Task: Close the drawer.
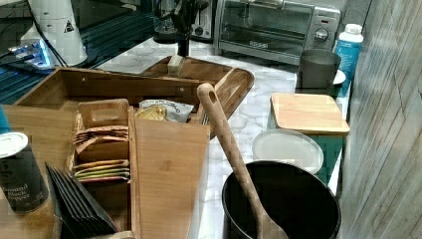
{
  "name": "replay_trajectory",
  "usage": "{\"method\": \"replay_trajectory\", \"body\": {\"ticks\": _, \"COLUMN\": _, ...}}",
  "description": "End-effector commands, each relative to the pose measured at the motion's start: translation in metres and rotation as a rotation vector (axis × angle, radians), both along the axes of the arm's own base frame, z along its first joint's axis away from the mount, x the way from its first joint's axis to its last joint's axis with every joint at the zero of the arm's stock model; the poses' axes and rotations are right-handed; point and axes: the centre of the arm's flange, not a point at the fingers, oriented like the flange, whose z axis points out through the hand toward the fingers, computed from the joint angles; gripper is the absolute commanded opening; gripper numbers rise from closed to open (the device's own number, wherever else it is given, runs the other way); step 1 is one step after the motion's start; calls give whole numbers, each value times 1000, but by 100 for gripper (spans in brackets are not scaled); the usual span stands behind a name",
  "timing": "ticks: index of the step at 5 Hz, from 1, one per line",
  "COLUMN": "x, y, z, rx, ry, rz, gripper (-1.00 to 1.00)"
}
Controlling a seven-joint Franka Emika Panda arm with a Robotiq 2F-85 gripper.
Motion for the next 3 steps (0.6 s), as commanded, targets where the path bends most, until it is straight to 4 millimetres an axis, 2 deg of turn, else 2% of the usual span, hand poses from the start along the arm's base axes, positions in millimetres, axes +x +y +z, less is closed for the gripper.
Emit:
{"method": "replay_trajectory", "body": {"ticks": 1, "x": -56, "y": 0, "z": -18, "rx": -10, "ry": -65, "rz": 189, "gripper": -100}}
{"method": "replay_trajectory", "body": {"ticks": 3, "x": -63, "y": -10, "z": -55, "rx": -11, "ry": -30, "rz": 182, "gripper": -100}}
